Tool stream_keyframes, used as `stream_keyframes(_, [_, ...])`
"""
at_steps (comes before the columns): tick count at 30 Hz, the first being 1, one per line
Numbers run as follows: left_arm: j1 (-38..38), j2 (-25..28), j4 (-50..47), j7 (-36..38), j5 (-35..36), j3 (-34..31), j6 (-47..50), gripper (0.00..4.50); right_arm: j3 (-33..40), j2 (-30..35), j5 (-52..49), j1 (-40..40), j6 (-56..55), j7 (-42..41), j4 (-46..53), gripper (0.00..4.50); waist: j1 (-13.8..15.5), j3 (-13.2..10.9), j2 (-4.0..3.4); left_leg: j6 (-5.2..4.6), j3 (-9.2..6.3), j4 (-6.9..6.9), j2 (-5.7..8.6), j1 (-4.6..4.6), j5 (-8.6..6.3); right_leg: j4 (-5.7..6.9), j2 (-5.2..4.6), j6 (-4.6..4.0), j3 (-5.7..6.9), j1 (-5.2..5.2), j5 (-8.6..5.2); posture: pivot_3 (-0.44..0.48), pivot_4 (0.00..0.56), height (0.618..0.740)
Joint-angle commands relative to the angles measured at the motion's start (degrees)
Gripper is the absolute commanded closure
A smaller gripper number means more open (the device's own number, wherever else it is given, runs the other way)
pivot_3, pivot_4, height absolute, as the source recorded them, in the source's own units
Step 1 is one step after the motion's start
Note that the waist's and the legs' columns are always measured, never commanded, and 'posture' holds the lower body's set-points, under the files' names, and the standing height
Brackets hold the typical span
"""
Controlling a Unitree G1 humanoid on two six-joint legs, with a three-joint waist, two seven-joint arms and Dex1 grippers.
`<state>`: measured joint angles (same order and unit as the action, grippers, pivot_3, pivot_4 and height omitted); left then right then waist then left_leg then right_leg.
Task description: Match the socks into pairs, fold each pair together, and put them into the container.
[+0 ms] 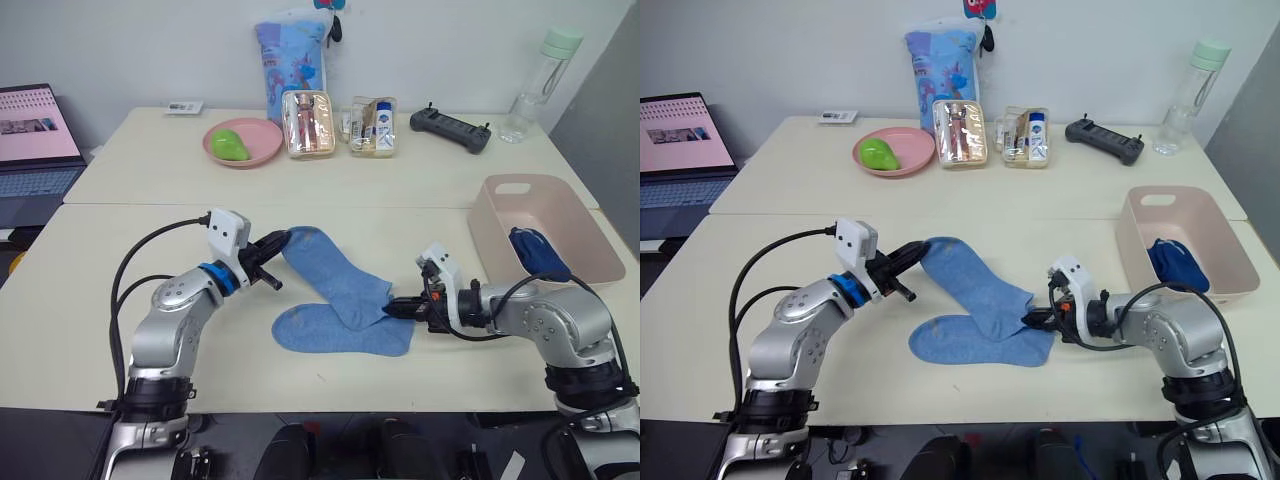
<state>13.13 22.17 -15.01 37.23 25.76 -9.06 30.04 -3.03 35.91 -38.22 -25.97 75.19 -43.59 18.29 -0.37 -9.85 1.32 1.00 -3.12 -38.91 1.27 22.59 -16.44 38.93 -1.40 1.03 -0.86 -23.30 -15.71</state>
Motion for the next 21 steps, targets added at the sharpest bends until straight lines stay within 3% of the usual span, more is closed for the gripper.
stream_keyframes(1, [-8.39, -1.66, -15.94, -5.37, 7.61, -1.29, 7.53, 4.5, -0.43, 8.02, -1.5, -2.29, -4.91, -9.64, 0.61, 4.48, 0.04, 0.0, 0.01, -0.01, 0.01, 0.0, 0.0, 0.02, 0.0, -0.05, -0.01, 0.0, -0.01, 0.0, 0.0, 0.0, 0.15, 0.74])
stream_keyframes(4, [-15.81, -4.49, -23.18, -9.66, 11.38, -0.77, 10.12, 4.5, -4.17, 12.79, 0.28, -2.36, -10.18, -15.63, -1.32, 4.48, 0.08, 0.01, 0.02, -0.02, -0.02, 0.0, -0.01, -0.08, -0.01, -0.01, -0.01, 0.0, 0.04, 0.08, 0.0, 0.0, 0.15, 0.74])
stream_keyframes(9, [-23.13, -7.62, -28.02, -14.56, 12.55, 0.27, 9.54, 4.5, -7.57, 14.47, 2.05, -3.27, -14.46, -20.0, -3.92, 4.48, 0.13, 0.01, 0.02, -0.02, 0.02, 0.01, -0.03, -0.22, -0.01, 0.06, 0.05, -0.01, 0.0, 0.17, 0.01, 0.0, 0.15, 0.74])
stream_keyframes(15, [-31.53, -9.36, -28.65, -16.74, 9.63, 2.73, 5.31, 4.5, -10.99, 13.99, 5.45, -3.48, -18.12, -21.69, -7.8, 4.48, 0.28, 0.01, 0.02, -0.01, 0.03, 0.01, -0.03, -0.17, -0.01, 0.0, 0.05, -0.02, 0.0, 0.15, 0.0, 0.0, 0.15, 0.74])
stream_keyframes(21, [-34.38, -8.73, -27.06, -16.15, 8.51, 4.41, 2.43, 4.5, -12.29, 13.31, 8.5, -3.38, -21.05, -22.0, -10.2, 4.48, 0.3, 0.0, 0.02, -0.01, 0.05, 0.01, -0.02, -0.17, -0.01, 0.0, 0.04, -0.02, 0.0, 0.15, 0.0, 0.0, 0.15, 0.74])
